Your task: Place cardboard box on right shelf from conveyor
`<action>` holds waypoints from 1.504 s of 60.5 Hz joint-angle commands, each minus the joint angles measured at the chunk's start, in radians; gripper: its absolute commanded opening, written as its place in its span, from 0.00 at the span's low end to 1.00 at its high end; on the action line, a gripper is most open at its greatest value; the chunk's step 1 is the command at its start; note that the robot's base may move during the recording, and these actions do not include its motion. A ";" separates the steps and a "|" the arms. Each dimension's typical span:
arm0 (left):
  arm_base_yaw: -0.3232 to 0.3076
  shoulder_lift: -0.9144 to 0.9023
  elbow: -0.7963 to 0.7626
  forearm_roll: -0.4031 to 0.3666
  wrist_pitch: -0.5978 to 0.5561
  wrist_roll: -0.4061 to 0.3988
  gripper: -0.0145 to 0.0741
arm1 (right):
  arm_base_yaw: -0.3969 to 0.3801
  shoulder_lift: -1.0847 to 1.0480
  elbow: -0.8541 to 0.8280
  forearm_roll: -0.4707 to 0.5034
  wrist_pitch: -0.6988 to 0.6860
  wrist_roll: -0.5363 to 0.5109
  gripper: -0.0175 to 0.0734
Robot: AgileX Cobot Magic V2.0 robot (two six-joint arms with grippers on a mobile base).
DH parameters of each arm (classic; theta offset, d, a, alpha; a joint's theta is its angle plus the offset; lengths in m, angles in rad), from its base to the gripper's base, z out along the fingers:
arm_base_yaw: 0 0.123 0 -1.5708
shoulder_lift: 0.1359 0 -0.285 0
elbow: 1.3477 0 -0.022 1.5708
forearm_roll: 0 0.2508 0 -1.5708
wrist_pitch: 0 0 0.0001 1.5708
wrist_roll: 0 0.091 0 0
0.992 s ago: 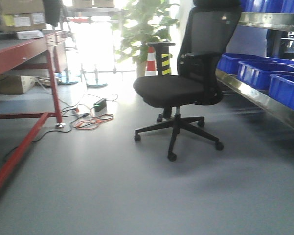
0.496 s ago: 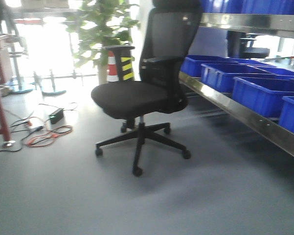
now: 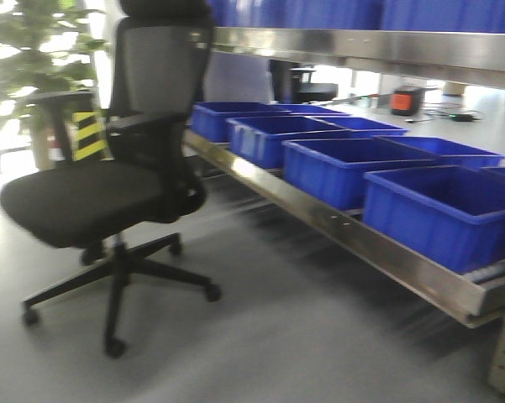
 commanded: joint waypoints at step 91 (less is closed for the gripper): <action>-0.100 -0.015 0.008 -0.006 -0.084 0.000 0.03 | -0.006 0.013 -0.026 -0.026 -0.098 -0.009 0.42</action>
